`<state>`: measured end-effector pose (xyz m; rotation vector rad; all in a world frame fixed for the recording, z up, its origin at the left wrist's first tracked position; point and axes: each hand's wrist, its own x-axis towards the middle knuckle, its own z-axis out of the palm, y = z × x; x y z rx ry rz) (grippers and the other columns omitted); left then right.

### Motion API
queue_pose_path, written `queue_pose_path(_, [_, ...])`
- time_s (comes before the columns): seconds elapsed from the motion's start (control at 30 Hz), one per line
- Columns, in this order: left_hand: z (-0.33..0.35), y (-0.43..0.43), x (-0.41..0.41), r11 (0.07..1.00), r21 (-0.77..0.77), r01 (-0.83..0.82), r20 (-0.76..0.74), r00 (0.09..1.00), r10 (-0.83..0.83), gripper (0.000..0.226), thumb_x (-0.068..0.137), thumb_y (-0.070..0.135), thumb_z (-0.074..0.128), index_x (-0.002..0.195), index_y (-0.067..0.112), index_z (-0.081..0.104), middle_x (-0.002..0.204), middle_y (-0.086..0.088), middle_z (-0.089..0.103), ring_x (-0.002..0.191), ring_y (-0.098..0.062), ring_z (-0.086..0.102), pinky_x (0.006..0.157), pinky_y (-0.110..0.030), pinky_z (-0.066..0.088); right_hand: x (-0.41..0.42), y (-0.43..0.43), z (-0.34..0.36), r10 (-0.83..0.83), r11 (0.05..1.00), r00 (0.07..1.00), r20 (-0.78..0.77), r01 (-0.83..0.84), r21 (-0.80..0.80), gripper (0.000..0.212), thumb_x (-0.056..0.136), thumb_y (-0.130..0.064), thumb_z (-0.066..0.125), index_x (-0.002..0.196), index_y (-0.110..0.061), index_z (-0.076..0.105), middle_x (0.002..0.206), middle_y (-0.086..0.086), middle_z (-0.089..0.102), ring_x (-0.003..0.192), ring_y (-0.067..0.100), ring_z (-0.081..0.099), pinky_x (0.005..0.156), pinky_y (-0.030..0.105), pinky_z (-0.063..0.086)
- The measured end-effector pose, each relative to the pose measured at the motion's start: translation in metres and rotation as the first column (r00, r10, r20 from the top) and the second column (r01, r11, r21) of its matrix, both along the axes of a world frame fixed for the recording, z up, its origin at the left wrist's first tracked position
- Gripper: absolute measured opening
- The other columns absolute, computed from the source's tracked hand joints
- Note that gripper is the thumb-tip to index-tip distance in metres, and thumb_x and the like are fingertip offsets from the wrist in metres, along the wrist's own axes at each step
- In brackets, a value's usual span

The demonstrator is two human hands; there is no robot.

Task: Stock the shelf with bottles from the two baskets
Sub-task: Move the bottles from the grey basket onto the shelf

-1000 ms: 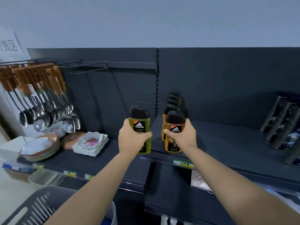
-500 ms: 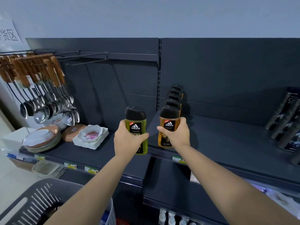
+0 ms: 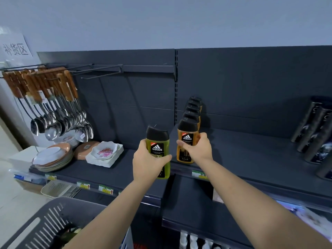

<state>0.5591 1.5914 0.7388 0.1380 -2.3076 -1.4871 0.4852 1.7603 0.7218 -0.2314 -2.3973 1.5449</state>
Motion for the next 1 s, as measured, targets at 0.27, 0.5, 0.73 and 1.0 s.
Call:
queue_pose_path(0.27, [0.023, 0.053, 0.001, 0.983, -0.018, 0.184, -0.055, 0.981, -0.184, 0.062, 0.056, 0.029, 0.091, 0.106, 0.025, 0.054, 0.09, 0.016, 0.063, 0.083, 0.005, 0.059, 0.068, -0.015, 0.047, 0.033, 0.05, -0.016, -0.214, 0.976, 0.973, -0.08, 0.21, -0.06, 0.04, 0.092, -0.055, 0.048, 0.098, -0.016, 0.055, 0.098, -0.001, 0.061, 0.093, 0.019, 0.058, 0.08, 0.034, 0.046])
queue_pose_path(0.5, [0.021, 0.139, -0.016, 0.928, -0.034, 0.371, -0.091, 0.924, -0.373, 0.063, 0.058, 0.036, 0.091, 0.106, 0.029, 0.051, 0.094, 0.016, 0.064, 0.088, 0.003, 0.06, 0.071, -0.011, 0.045, 0.034, 0.101, 0.013, -0.153, 0.96, 0.974, -0.17, 0.105, -0.26, 0.051, 0.102, -0.034, 0.044, 0.059, -0.007, 0.05, 0.054, 0.0, 0.051, 0.051, 0.012, 0.047, 0.051, 0.028, 0.042])
queue_pose_path(0.73, [0.004, 0.2, -0.072, 0.94, 0.062, 0.334, -0.064, 0.942, -0.331, 0.067, 0.059, 0.026, 0.092, 0.111, 0.023, 0.05, 0.099, 0.011, 0.064, 0.092, -0.005, 0.062, 0.08, -0.022, 0.051, -0.004, 0.153, 0.02, -0.088, 0.951, 0.979, -0.186, 0.027, -0.307, 0.058, 0.098, -0.039, 0.047, 0.068, 0.01, 0.057, 0.058, 0.01, 0.055, 0.055, 0.022, 0.052, 0.05, 0.029, 0.045])
queue_pose_path(1.0, [-0.019, 0.251, -0.16, 0.968, 0.093, 0.233, -0.034, 0.973, -0.23, 0.053, 0.066, 0.018, 0.086, 0.103, 0.024, 0.049, 0.1, 0.006, 0.063, 0.094, -0.011, 0.062, 0.08, -0.027, 0.052, -0.075, 0.195, 0.005, 0.028, 0.986, 0.987, -0.16, -0.053, -0.156, 0.05, 0.084, -0.056, 0.06, 0.071, -0.009, 0.065, 0.065, 0.002, 0.067, 0.068, 0.018, 0.064, 0.071, 0.043, 0.058])
